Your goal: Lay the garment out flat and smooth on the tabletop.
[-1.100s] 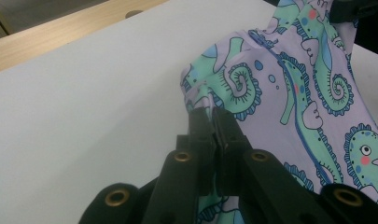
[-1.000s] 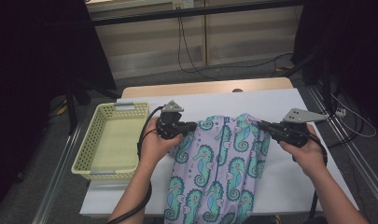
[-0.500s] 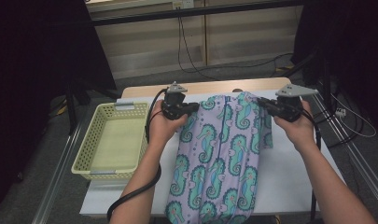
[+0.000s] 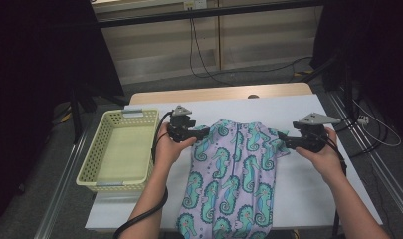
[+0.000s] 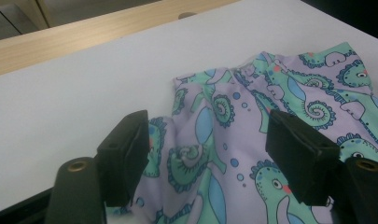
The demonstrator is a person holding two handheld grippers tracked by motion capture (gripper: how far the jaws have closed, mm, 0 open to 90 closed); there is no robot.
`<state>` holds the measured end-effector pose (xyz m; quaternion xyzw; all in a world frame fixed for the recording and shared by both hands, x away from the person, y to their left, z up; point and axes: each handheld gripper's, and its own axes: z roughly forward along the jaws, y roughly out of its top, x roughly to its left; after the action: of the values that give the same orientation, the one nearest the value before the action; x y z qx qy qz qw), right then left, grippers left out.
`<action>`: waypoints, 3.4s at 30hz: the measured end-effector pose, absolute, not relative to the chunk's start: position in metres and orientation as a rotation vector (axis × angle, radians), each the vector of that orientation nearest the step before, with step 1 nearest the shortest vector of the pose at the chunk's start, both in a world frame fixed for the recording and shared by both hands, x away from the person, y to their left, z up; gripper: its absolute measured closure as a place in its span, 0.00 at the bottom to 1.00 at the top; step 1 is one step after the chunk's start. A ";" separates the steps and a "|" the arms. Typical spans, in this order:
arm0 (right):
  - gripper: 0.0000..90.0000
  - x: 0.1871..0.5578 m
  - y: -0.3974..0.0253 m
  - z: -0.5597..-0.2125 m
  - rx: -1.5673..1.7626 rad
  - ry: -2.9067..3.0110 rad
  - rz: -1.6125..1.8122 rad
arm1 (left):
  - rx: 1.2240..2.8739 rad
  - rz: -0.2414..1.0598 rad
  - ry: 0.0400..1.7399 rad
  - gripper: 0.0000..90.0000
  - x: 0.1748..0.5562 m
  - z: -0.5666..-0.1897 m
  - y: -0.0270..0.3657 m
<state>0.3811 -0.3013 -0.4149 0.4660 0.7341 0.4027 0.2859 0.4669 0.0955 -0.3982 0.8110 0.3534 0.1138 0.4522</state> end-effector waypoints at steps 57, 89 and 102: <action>0.26 0.356 -0.307 -0.431 1.267 1.978 1.073 | 2.051 0.437 1.003 0.96 0.476 -0.395 0.133; 0.89 0.372 -0.295 -0.462 1.349 2.143 0.942 | 2.039 0.390 0.956 0.40 0.464 -0.405 0.121; 0.97 0.359 -0.336 -0.433 1.341 2.040 0.990 | 2.047 0.355 0.913 0.38 0.460 -0.406 0.115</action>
<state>0.3591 -0.3360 -0.4329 0.4929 0.7495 0.3638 0.2510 0.4595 0.1149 -0.4056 0.8176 0.3646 0.1418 0.4226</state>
